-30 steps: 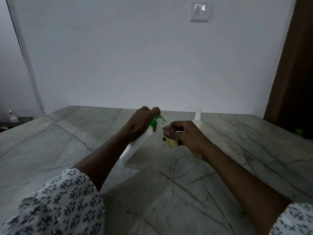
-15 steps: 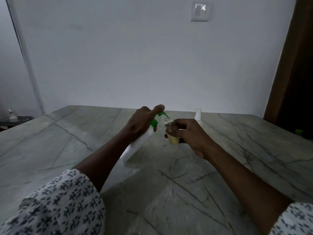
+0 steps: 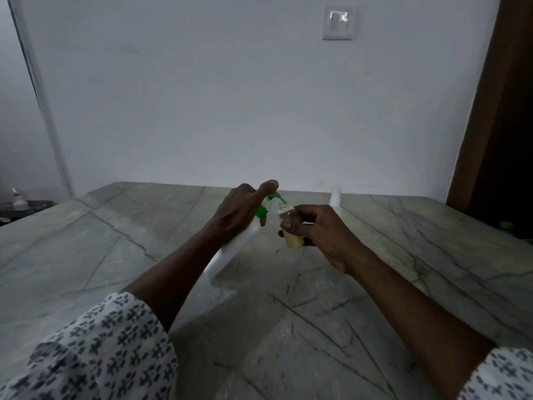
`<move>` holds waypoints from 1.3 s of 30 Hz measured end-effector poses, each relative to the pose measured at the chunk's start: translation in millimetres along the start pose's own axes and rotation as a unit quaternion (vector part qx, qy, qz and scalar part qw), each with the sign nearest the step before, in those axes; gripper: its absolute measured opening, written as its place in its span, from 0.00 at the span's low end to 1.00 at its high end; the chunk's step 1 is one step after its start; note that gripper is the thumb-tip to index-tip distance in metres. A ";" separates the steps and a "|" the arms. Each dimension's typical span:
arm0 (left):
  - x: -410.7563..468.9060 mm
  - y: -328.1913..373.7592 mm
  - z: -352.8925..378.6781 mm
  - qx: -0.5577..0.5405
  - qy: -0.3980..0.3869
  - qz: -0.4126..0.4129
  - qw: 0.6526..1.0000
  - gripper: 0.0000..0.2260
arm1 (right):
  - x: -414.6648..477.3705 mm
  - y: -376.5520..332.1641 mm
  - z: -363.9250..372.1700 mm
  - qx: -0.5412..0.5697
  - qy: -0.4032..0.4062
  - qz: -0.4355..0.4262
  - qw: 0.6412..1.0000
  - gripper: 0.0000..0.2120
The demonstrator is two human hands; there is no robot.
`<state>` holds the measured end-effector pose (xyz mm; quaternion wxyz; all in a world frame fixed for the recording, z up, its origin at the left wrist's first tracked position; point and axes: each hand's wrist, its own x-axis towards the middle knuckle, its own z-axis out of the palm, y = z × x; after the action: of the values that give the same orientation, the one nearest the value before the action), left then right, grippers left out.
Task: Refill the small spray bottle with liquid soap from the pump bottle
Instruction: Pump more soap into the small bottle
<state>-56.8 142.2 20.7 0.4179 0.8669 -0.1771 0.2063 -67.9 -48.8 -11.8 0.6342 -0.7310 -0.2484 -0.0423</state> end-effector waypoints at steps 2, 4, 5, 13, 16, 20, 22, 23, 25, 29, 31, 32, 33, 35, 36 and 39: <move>0.3 -0.3 0.0 -0.001 0.000 -0.003 1.000 0.36 | 0.2 -0.3 -0.3 -0.007 0.002 0.001 1.000 0.13; 0.0 0.3 -0.2 -0.006 0.002 -0.007 1.000 0.35 | 0.3 -0.5 0.1 -0.009 0.003 0.002 1.000 0.13; -0.3 0.3 -0.1 -0.007 0.002 -0.006 1.000 0.34 | 0.2 -0.6 0.2 -0.008 0.003 0.001 1.000 0.13; -3.7 7.3 -2.7 -0.013 0.001 0.015 1.000 0.26 | -0.6 1.7 4.7 -0.033 -0.007 0.002 0.999 0.13; -4.4 5.5 -2.0 -0.013 0.003 0.018 1.000 0.27 | -0.7 1.9 4.9 -0.026 -0.003 -0.001 1.000 0.12; -1.8 0.9 1.1 0.001 0.014 -0.002 1.000 0.34 | -0.4 1.0 1.3 0.005 0.005 -0.002 1.000 0.12; -0.4 0.0 2.2 0.008 0.017 -0.004 1.000 0.35 | 0.0 1.0 0.2 0.004 0.008 0.000 1.000 0.13; 0.0 -0.2 2.4 0.007 0.017 -0.005 1.000 0.35 | 0.3 1.0 0.3 0.000 0.008 0.000 1.000 0.13; -0.2 -0.5 2.1 0.003 0.019 -0.005 1.000 0.33 | 1.1 0.7 0.9 -0.004 0.009 0.002 1.000 0.14; -1.1 -0.4 0.4 -0.010 0.012 -0.003 1.000 0.33 | 1.1 0.5 1.4 -0.015 0.012 -0.003 1.000 0.14; -1.2 1.2 0.0 -0.011 0.011 0.000 1.000 0.31 | 0.4 1.1 2.2 -0.029 0.010 -0.004 1.000 0.14; -1.2 2.6 -0.3 -0.007 0.011 0.003 1.000 0.29 | 0.3 1.6 2.9 -0.036 0.009 -0.004 0.999 0.14; -1.5 3.7 -0.6 0.001 0.008 0.008 1.000 0.27 | 0.1 2.0 3.5 -0.043 0.007 -0.003 0.999 0.15; -2.3 4.5 -0.4 0.024 0.005 0.027 0.999 0.23 | 0.2 3.1 4.5 -0.060 0.009 0.000 0.998 0.16; -2.7 4.1 -0.1 0.036 0.009 0.034 0.999 0.23 | 0.5 3.4 4.6 -0.062 0.010 0.000 0.998 0.16; -2.6 2.9 0.8 0.031 0.029 0.006 0.999 0.33 | -0.6 2.4 2.9 -0.021 0.005 0.004 1.000 0.14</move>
<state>-60.3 140.3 20.8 0.3943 0.8721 -0.1634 0.2394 -68.2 -46.4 -14.8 0.6202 -0.7448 -0.2415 -0.0484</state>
